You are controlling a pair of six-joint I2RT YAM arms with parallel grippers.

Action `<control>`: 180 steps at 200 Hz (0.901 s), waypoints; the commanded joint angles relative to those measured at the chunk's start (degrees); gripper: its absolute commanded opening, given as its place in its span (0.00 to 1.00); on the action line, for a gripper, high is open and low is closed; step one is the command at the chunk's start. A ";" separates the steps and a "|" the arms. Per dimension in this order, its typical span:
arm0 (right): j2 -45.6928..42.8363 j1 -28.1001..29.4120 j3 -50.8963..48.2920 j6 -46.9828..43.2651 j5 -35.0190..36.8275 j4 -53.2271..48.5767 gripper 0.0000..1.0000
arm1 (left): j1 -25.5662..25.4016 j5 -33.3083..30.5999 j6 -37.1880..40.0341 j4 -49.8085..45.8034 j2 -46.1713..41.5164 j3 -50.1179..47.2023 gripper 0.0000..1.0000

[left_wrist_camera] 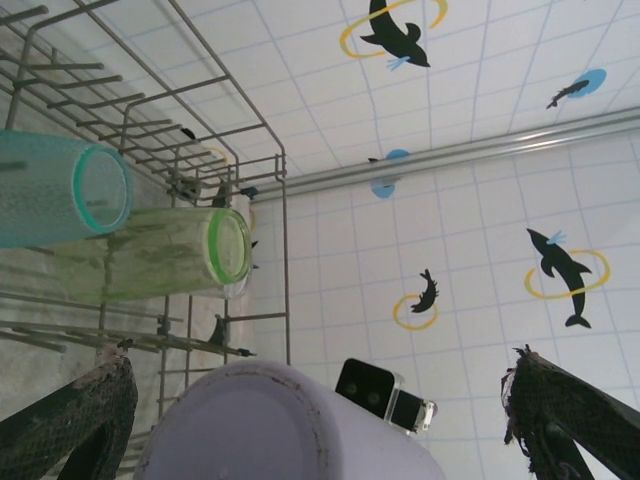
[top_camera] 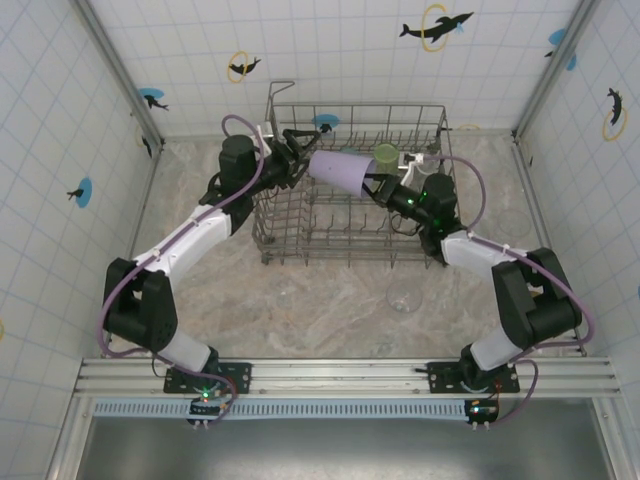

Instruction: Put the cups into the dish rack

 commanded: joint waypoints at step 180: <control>4.67 1.26 3.46 0.92 -2.11 9.68 0.00 | -4.03 3.02 -9.57 11.95 3.29 -3.10 0.76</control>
